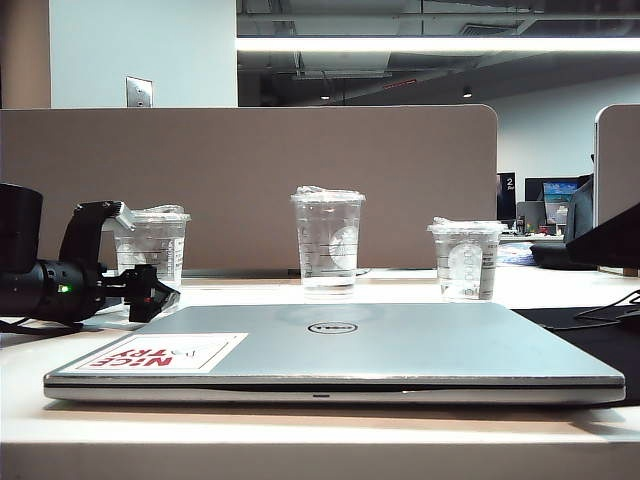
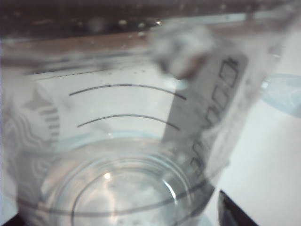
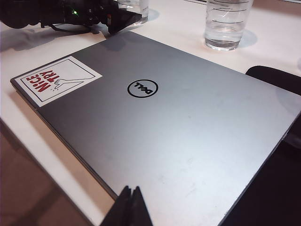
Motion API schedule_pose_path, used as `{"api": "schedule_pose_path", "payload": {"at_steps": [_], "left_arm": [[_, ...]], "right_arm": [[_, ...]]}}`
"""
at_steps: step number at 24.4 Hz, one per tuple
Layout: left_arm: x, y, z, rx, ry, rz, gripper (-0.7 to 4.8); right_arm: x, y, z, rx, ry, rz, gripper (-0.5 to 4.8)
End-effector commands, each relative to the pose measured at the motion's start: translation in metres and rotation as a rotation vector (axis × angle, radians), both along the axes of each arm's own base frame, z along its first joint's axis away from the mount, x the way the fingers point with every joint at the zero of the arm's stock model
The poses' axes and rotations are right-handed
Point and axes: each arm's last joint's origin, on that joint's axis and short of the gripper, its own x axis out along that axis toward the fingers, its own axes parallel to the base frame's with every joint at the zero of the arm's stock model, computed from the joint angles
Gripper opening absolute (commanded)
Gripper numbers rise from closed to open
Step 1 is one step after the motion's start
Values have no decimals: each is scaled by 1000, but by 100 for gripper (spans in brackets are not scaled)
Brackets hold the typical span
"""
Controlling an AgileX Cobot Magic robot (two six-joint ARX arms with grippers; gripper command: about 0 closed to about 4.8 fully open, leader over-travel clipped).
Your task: Pick up the coffee cup on the left and place it on the left side of the laptop.
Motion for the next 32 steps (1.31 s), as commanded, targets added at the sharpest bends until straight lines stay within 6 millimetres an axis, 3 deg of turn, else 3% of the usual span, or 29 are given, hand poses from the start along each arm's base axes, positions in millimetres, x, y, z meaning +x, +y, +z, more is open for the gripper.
{"api": "schedule_pose_path", "payload": {"at_steps": [1, 8, 19, 22, 25, 27, 32], "left_arm": [[-7, 0, -23, -31, 178, 5, 479], [-6, 1, -22, -23, 165, 44, 431], [-3, 1, -18, -20, 119, 67, 416], [-3, 1, -18, -21, 108, 66, 328], [-4, 1, -22, -21, 113, 67, 317], [-4, 1, -24, -23, 117, 60, 238], [-5, -1, -23, -36, 111, -6, 241]], "right_arm": [[0, 0, 0, 7, -10, -1, -4], [0, 0, 0, 7, -10, -1, -4], [0, 0, 0, 7, -10, -1, -5], [0, 0, 0, 7, -10, -1, -4], [0, 0, 0, 7, -10, -1, -4], [0, 0, 0, 6, -9, -1, -4], [0, 0, 0, 7, -9, -1, -4]]}}
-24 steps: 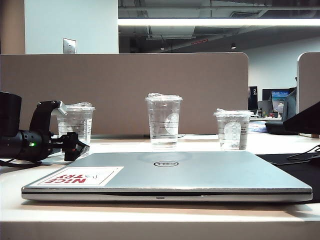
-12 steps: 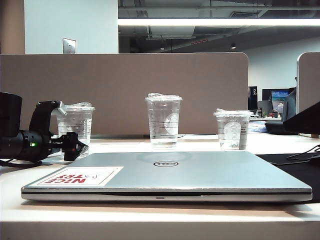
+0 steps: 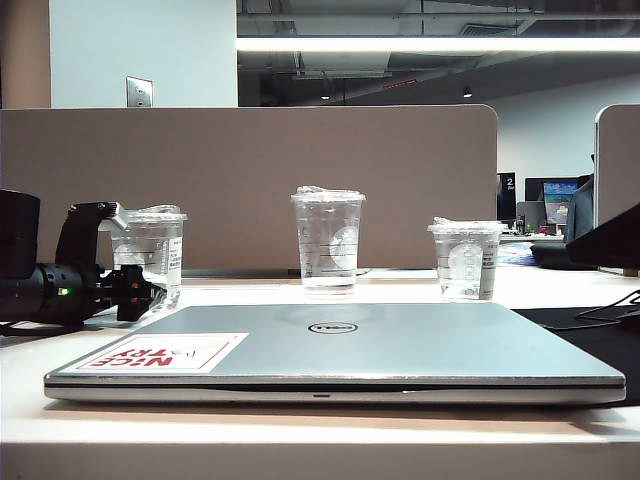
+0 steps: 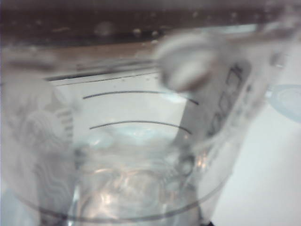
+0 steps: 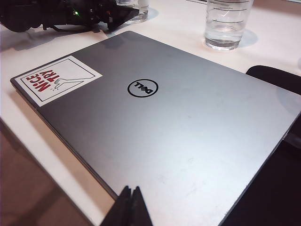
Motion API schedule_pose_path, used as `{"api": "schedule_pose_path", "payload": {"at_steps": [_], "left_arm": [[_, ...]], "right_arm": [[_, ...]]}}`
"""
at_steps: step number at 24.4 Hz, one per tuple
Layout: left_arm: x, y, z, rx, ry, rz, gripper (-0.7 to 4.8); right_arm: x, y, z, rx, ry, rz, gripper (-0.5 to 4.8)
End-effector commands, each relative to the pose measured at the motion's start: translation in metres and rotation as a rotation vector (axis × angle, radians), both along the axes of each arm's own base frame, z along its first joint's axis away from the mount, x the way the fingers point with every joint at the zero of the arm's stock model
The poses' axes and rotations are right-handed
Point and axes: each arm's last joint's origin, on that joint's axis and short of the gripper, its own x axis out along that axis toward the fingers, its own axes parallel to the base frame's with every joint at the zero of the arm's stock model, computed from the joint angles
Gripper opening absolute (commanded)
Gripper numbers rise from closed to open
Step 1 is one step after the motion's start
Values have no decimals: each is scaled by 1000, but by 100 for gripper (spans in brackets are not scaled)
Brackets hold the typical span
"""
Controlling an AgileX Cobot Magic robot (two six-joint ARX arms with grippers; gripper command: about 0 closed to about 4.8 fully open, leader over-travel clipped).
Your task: Pick up the coffee cup on the left and place it on the left side of the laptop.
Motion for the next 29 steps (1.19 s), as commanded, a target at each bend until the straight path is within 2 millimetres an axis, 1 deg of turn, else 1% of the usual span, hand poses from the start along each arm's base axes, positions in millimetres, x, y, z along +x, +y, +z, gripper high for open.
{"api": "schedule_pose_path", "payload": {"at_steps": [1, 7, 10, 14, 15, 19, 20, 25, 29], "left_arm": [[-7, -2, -20, -23, 150, -48, 241], [-8, -3, -18, -36, 138, -119, 241], [-10, -1, -16, -54, 124, -120, 241], [-18, 3, -15, -54, 133, -109, 241], [-26, 4, -13, -45, 113, -91, 241], [-49, 8, -4, -31, -21, -32, 243], [-54, 9, -4, -31, -31, -31, 243], [-84, 10, -11, -44, 60, -23, 243], [-105, 10, -14, -38, 110, -23, 243]], "right_arm": [[0, 0, 0, 7, -10, -1, -4], [0, 0, 0, 7, -10, -1, -4], [0, 0, 0, 7, -9, -1, -4], [0, 0, 0, 7, -10, -1, -4], [0, 0, 0, 7, -9, -1, -4], [0, 0, 0, 7, -9, -2, -4], [0, 0, 0, 7, -10, -2, -4], [0, 0, 0, 7, -9, 0, -4], [0, 0, 0, 7, -10, -1, -4]]}}
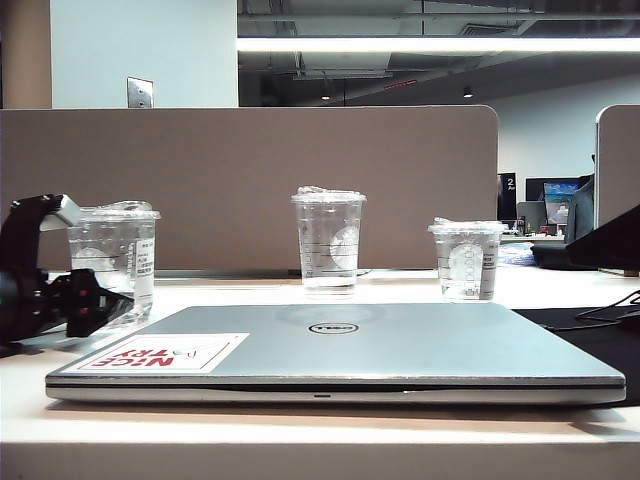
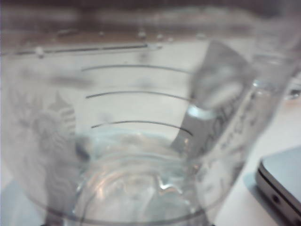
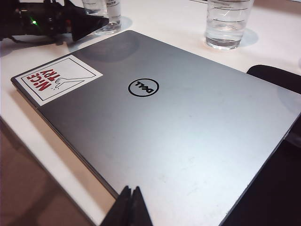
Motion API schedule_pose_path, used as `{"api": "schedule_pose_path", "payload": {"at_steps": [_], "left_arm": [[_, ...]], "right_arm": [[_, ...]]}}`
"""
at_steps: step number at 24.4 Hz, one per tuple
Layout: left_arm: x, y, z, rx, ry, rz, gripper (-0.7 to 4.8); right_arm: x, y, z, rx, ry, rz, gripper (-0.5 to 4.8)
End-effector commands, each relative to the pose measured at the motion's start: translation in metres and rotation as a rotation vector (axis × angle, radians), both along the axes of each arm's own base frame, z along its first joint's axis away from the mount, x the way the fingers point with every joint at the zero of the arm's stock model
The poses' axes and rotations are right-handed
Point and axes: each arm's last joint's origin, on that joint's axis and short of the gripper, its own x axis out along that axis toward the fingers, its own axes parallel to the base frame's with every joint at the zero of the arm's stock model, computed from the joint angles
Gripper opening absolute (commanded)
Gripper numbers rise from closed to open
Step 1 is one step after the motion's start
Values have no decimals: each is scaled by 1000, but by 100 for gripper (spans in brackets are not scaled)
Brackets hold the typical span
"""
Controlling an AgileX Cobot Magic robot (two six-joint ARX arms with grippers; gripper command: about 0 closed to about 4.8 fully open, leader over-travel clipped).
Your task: Pick up the coffee cup on the left and place it on the left side of the laptop.
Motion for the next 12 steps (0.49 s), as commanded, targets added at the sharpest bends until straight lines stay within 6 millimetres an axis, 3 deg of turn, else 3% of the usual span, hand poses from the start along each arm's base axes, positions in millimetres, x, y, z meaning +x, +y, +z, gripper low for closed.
{"api": "schedule_pose_path", "payload": {"at_steps": [1, 12], "left_arm": [[-22, 0, -9, -11, 77, 2, 243], [-74, 0, 15, 18, 69, -3, 243]], "right_arm": [[0, 0, 0, 9, -13, -1, -5], [0, 0, 0, 10, -14, -1, -4]]}}
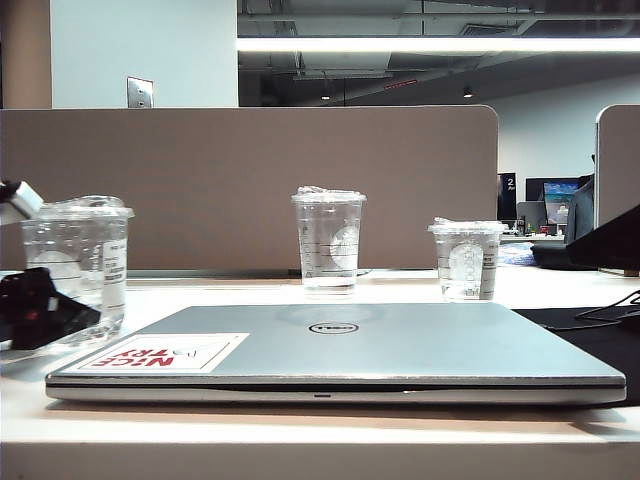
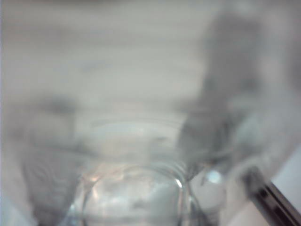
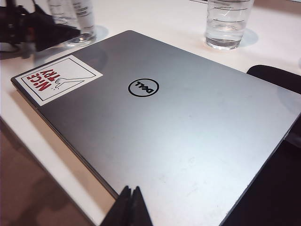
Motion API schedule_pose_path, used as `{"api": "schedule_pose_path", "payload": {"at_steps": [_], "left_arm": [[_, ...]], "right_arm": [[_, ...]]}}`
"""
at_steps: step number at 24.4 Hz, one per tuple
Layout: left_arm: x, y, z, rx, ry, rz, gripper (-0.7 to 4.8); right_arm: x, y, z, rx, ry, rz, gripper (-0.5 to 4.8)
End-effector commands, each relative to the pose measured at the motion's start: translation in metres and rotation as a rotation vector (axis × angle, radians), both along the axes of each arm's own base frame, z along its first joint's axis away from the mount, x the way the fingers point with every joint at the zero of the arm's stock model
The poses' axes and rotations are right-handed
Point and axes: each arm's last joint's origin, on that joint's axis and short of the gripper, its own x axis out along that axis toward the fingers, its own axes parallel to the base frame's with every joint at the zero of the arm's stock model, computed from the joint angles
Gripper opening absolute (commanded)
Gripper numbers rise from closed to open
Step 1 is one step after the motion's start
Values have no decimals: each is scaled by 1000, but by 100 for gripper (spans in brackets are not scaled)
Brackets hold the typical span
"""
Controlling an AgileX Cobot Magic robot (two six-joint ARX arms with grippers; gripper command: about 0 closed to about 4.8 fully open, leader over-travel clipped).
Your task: Pick up the coffee cup on the left and place it on the left side of the laptop.
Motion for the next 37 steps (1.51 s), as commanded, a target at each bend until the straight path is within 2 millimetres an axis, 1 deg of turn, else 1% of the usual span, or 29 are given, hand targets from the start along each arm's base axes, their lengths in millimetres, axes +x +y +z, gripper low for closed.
{"api": "schedule_pose_path", "payload": {"at_steps": [1, 2, 7, 15, 16, 17, 19, 20, 25, 27, 28, 29, 33, 37], "left_arm": [[-14, 0, 4, 4, 1, 0, 243], [-20, 0, 3, 4, 15, 1, 243], [-31, 0, -1, 10, 51, -1, 243], [-32, 0, -2, 9, 56, -1, 247], [-32, 0, -2, 9, 56, -1, 255], [-32, 0, -2, 9, 56, -1, 279], [-32, 0, -2, 7, 57, -1, 366], [-32, 0, -2, 3, 59, 0, 378], [-35, 0, -3, -2, 73, -3, 378], [-42, 0, -5, -2, 96, -3, 431], [-46, 0, -6, -6, 108, -19, 445], [-48, -1, -5, -9, 108, -28, 445], [-52, -2, 9, -48, 51, -60, 445], [-69, -2, 24, -73, 1, -51, 437]], "right_arm": [[0, 0, 0, 10, -14, -1, -4], [0, 0, 0, 10, -13, -1, -4], [0, 0, 0, 10, -13, -1, -5], [0, 0, 0, 10, -14, -1, -4], [0, 0, 0, 10, -14, -1, -5], [0, 0, 0, 10, -14, -1, -4], [0, 0, 0, 10, -13, -2, -4], [0, 0, 0, 10, -14, -2, -5], [0, 0, 1, 10, -14, -2, -4], [0, 0, 0, 10, -14, -2, -4], [0, 0, 1, 10, -14, -2, -4], [0, 0, 1, 10, -14, -2, -4], [0, 0, 0, 10, -14, -2, -4], [0, 0, 1, 10, -14, -1, -4]]}}
